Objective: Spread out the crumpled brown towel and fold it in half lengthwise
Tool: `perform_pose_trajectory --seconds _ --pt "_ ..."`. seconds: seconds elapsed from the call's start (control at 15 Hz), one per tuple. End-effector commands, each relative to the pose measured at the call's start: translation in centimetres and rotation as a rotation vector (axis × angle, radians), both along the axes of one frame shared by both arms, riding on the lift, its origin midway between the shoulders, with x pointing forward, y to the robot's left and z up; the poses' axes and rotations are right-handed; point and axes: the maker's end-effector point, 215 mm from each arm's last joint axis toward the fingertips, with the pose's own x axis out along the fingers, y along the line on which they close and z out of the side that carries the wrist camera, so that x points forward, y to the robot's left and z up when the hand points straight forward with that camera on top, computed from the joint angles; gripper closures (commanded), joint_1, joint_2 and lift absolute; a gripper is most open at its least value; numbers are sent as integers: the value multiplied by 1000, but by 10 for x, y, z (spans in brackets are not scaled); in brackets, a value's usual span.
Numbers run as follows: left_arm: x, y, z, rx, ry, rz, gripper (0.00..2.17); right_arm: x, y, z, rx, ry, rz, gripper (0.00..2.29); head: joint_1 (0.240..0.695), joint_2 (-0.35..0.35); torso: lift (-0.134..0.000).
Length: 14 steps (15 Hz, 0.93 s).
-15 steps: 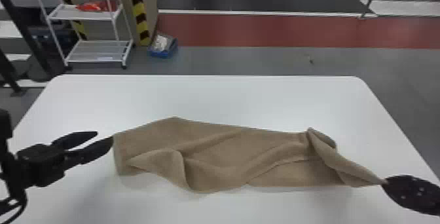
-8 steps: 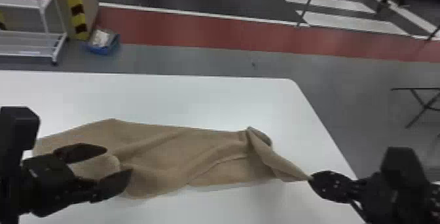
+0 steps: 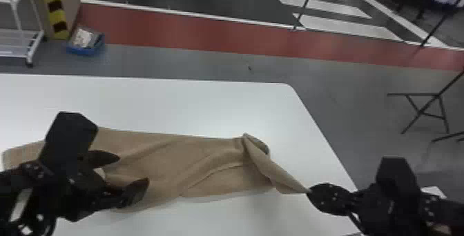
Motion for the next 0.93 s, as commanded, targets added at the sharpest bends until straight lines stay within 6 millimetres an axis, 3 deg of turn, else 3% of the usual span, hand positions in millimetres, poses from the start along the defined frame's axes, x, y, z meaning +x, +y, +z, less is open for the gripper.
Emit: perform_pose_trajectory --seconds 0.0,0.2,0.47,0.6,0.73,0.87 --pt "7 -9 -21 104 -13 19 265 0 2 0 5 1 4 1386 695 -350 -125" --pt "26 7 -40 269 -74 95 265 -2 -3 -1 2 5 -7 1386 695 -350 -125" --pt "42 45 -43 488 -174 172 265 -4 -7 -3 -2 10 -14 1386 695 -350 -125" --pt "36 78 -43 508 -137 230 265 -3 -10 -3 -2 9 -16 1386 695 -350 -125" --pt "34 114 -28 505 -136 293 265 -1 -12 -5 0 11 -21 1386 695 -350 -125" --pt "21 149 -22 498 -82 369 265 3 -11 -5 7 7 -20 1386 695 -293 -125"
